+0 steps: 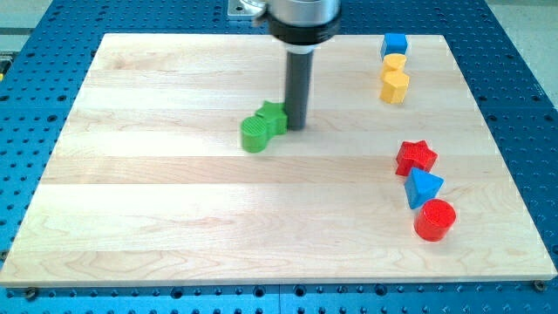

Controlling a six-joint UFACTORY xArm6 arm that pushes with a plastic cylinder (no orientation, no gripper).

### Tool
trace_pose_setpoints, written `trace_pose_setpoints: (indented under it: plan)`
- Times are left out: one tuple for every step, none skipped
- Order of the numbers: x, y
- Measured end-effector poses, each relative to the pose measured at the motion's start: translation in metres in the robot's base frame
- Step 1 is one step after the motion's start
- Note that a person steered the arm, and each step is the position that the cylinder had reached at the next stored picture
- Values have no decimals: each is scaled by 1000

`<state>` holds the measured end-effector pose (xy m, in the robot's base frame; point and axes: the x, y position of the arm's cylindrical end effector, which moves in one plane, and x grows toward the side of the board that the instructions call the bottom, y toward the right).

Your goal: Place the blue cube at the top center of the board

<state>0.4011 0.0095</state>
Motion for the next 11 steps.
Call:
trace_pose_setpoints:
  plan:
    - [0, -5]
    - [28, 48]
    - [23, 129]
    - [-3, 221]
    - [-65, 228]
    - [-110, 230]
    - [-140, 231]
    - [-140, 194]
    - [-143, 228]
    - [-175, 245]
    - [-187, 209]
